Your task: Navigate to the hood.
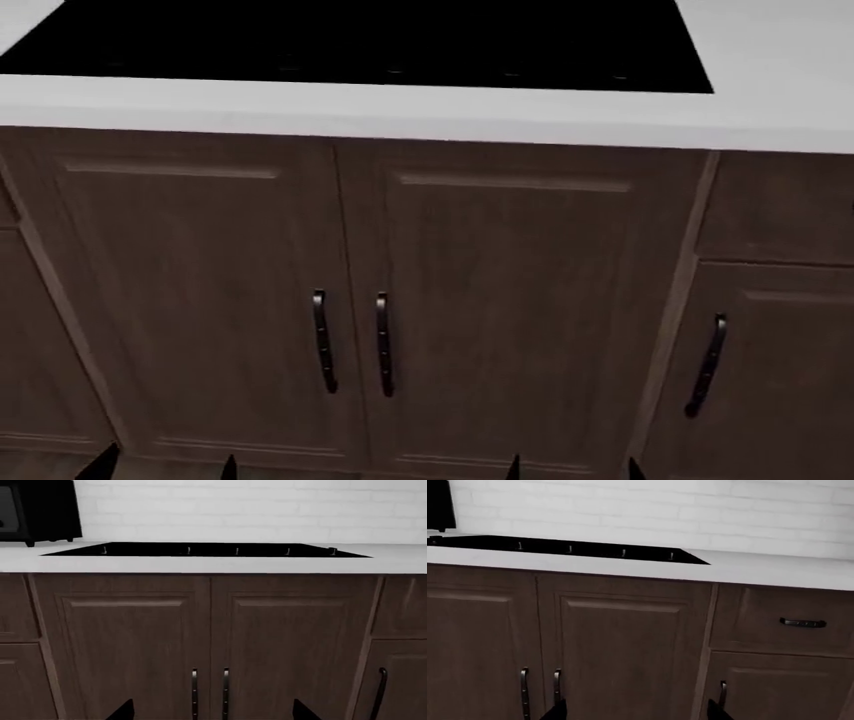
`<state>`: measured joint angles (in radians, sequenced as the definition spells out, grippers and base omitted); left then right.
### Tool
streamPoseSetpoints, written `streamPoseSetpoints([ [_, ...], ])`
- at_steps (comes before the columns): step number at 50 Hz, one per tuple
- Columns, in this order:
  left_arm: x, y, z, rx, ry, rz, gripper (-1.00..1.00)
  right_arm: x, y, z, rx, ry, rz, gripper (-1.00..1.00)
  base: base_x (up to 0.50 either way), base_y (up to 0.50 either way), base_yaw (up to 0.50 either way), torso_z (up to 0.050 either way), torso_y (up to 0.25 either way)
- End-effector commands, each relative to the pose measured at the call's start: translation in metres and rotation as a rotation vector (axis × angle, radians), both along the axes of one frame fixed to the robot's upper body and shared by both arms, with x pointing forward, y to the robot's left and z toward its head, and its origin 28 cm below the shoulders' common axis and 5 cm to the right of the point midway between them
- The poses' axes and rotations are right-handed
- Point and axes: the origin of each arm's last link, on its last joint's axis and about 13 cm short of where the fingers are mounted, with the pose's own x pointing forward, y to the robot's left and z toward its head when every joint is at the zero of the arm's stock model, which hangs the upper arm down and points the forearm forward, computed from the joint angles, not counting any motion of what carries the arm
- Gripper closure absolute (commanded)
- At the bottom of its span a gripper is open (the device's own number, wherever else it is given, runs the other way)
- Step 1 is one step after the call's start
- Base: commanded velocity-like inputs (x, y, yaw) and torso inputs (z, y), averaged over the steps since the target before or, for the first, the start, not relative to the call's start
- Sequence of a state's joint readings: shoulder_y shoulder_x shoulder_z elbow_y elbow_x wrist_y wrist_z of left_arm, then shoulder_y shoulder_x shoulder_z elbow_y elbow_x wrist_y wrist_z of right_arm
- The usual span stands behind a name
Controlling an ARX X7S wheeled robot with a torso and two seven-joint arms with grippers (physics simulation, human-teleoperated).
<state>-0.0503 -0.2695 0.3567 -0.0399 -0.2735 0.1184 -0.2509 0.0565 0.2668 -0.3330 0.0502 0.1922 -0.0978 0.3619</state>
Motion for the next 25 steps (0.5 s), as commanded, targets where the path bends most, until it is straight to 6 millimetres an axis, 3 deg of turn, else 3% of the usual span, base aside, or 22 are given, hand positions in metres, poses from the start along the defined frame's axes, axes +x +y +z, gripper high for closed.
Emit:
streamPoseSetpoints([
  [1,0.0001,0.0004,-0.0002,0.002,-0.002,0.005,-1.0,-0.0003,0.0005,0.0,-0.003,-0.001,0.001,-1.0,-0.38,0.03,0.0,0.0,0.0],
  [25,0.0002,0.0006,-0.0002,-0.001,-0.006,0.004,-1.0,0.0005,0.0003,-0.0003,0.007,0.006,0.0,-1.0,-0.36,0.03,0.0,0.0,0.0],
])
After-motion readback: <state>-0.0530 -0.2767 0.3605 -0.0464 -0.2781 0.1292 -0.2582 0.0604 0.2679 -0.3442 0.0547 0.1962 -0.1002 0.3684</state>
